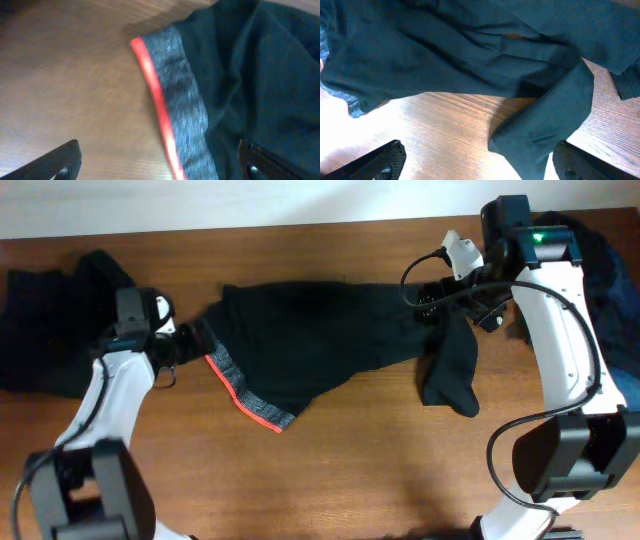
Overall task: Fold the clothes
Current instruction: 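Hold the waistband with the left gripper while the right gripper lifts away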
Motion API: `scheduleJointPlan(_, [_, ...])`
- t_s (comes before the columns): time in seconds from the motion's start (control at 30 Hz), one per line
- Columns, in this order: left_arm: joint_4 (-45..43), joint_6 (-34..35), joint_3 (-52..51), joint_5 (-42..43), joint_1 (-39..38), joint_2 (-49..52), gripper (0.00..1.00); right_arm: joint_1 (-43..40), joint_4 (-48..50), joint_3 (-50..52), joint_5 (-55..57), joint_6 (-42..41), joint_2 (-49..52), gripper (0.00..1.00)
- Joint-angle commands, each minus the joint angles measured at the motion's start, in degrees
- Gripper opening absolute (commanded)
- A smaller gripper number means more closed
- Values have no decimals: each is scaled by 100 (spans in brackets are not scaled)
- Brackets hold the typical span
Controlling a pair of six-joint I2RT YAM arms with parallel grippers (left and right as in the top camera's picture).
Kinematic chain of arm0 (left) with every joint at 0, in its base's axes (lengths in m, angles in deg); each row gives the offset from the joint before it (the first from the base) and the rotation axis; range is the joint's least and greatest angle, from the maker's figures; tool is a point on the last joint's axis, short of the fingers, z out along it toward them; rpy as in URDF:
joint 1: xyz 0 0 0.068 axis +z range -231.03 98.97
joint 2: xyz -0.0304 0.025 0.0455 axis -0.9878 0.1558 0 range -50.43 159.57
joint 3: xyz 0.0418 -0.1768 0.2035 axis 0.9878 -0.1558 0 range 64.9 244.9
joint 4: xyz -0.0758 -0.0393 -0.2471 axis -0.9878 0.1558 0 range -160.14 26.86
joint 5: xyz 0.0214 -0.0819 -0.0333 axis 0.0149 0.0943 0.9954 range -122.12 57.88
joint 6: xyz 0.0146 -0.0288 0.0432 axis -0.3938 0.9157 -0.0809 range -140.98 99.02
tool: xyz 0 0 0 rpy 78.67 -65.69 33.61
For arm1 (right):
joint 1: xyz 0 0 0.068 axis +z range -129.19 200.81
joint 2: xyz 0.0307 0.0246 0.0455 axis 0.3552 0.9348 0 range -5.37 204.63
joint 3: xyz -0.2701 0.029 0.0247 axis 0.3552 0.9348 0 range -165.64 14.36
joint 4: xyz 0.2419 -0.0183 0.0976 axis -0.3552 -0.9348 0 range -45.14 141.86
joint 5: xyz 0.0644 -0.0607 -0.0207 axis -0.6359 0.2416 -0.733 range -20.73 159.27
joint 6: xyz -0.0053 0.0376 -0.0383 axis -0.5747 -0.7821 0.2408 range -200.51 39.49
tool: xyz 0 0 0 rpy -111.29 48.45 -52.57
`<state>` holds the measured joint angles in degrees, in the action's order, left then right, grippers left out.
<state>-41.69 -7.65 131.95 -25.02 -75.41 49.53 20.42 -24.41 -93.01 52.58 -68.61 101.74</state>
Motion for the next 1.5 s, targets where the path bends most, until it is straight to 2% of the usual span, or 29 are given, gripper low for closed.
scheduleJointPlan(0.0, [-422, 74, 50, 433, 15, 407, 99, 11, 17, -101, -136, -33, 31, 99])
scheduleJointPlan(0.3, [-1222, 74, 50, 431, 15, 881, 99, 11, 11, -101, -136, -35, 31, 99])
scheduleJointPlan(0.93, [-1810, 76, 50, 573, 15, 1469, 99, 11, -94, -101, -136, -35, 31, 99])
scheduleJointPlan(1.07, [-1971, 76, 50, 575, 15, 1497, 94, 11, -96, -101, -136, -35, 31, 98])
scheduleJointPlan(1.2, [-2127, 79, 50, 581, 15, 1541, 83, 11, -96, -101, -138, -35, 31, 99])
scheduleJointPlan(1.47, [-2258, 81, 50, 577, 15, 1770, 73, 11, -96, -101, -138, -35, 31, 99])
